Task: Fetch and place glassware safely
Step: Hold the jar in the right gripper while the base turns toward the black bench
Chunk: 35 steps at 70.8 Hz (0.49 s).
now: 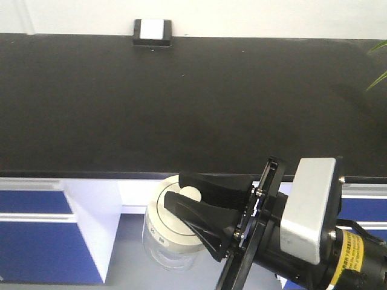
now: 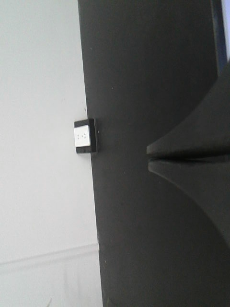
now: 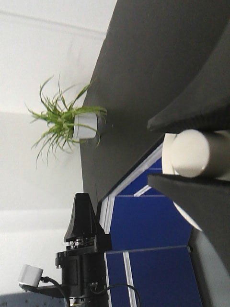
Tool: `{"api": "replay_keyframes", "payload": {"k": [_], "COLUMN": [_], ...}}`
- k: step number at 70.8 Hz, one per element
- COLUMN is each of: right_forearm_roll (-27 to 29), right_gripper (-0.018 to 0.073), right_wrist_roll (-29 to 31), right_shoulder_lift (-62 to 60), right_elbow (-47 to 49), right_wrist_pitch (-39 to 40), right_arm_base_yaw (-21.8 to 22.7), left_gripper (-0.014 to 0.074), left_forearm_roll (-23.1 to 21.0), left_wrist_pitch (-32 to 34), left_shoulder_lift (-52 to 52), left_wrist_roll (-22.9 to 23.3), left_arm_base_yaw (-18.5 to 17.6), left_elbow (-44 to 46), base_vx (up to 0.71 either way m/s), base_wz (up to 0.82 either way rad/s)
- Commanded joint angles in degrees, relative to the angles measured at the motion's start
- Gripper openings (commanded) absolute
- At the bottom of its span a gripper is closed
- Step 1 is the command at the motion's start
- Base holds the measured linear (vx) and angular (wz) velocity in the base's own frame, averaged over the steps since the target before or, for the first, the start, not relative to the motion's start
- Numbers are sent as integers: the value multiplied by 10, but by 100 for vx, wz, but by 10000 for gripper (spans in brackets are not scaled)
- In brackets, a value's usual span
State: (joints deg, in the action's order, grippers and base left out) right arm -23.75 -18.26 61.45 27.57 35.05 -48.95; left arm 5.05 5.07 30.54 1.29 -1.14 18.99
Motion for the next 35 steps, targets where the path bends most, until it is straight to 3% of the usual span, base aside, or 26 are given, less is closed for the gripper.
{"api": "replay_keyframes", "payload": {"k": [1,35], "right_forearm_roll": [10,10], "right_gripper": [-3,-3], "right_wrist_roll": [1,1], "right_shoulder_lift": [-12,-12], "right_elbow": [18,18], "right_wrist_pitch": [60,60], "right_arm_base_yaw": [1,1], "left_gripper": [-7,-7], "left_forearm_roll": [-3,-3], "left_wrist_pitch": [41,41], "left_shoulder_lift": [0,0], "left_wrist_roll": [3,3], "left_arm_base_yaw": [-4,-4], "left_elbow": [15,15], "base_vx": [17,17], "base_wz": [-32,-13]}}
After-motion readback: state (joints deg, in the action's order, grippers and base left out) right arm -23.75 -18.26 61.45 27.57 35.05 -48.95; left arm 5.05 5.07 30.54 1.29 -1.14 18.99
